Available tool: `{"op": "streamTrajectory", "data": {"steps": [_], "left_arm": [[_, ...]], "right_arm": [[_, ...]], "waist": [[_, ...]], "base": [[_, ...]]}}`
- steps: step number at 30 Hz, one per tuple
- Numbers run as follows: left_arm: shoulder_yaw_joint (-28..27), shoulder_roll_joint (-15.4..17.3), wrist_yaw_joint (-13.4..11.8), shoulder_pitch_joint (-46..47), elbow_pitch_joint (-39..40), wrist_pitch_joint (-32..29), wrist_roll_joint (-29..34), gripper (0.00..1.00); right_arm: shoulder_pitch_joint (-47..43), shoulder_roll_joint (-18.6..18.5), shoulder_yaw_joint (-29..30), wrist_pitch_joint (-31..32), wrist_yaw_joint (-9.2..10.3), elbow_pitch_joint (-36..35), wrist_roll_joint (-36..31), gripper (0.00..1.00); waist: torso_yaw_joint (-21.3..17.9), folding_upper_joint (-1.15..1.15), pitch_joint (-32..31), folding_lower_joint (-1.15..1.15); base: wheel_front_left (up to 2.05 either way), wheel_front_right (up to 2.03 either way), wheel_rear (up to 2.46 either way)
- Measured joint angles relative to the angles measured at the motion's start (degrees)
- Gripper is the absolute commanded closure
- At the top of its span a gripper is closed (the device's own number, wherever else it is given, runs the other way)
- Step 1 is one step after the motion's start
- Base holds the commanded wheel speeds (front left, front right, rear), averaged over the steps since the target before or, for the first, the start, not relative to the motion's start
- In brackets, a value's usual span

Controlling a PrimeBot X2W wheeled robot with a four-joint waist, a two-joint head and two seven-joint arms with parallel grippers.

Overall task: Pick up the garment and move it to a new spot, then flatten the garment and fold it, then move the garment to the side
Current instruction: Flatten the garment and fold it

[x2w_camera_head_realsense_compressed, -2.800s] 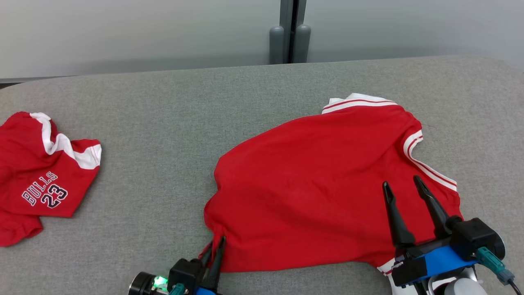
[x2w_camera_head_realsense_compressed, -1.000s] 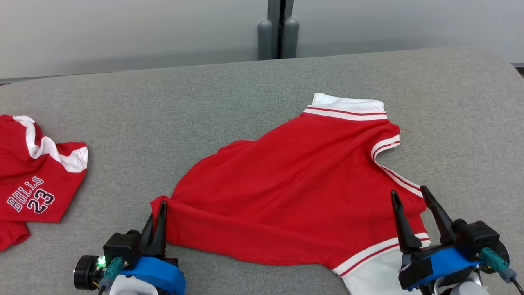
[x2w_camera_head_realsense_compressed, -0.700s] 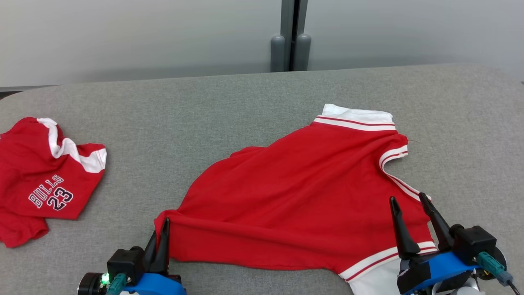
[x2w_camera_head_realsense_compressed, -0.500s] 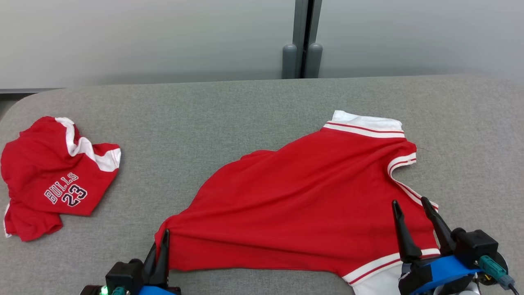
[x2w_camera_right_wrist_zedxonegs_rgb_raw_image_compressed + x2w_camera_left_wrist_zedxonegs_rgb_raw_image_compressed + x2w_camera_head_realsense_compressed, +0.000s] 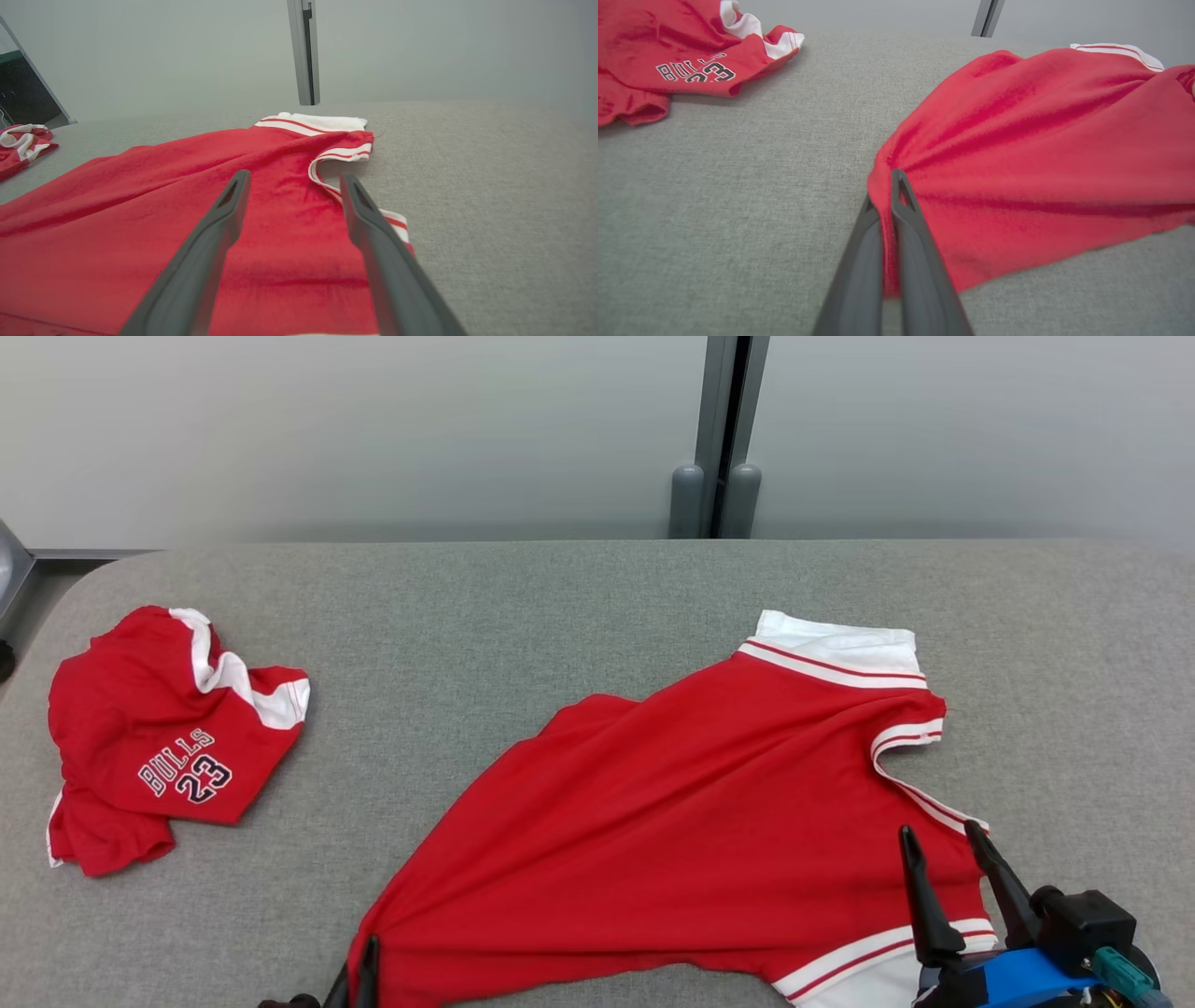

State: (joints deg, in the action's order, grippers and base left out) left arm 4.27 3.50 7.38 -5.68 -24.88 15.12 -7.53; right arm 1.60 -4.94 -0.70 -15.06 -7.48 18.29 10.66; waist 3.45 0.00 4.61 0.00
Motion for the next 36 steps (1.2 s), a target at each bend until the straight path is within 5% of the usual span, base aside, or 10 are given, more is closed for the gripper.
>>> {"op": "streamTrajectory", "data": {"steps": [16,28,36], "left_arm": [[-6.75,-0.37,-2.82,0.18,18.18,0.01,2.12,0.0],[-6.17,-0.56,-3.88,2.42,17.05,0.01,4.2,0.0],[-4.86,0.66,-2.04,11.18,9.79,0.01,5.27,0.0]], "right_arm": [[-0.08,-0.02,0.29,0.0,0.0,-0.14,-0.08,0.0],[0.03,0.04,-0.16,0.0,0.0,-0.37,-0.1,0.0],[0.96,0.0,-0.63,0.0,0.0,-0.74,-0.11,0.0]], "waist": [[-1.03,0.0,-1.62,0.0],[-3.46,0.0,-0.92,0.0],[-4.98,0.0,1.01,0.01]], "base": [[0.0,0.0,0.0],[0.0,0.0,0.0],[0.0,0.0,0.0]]}}
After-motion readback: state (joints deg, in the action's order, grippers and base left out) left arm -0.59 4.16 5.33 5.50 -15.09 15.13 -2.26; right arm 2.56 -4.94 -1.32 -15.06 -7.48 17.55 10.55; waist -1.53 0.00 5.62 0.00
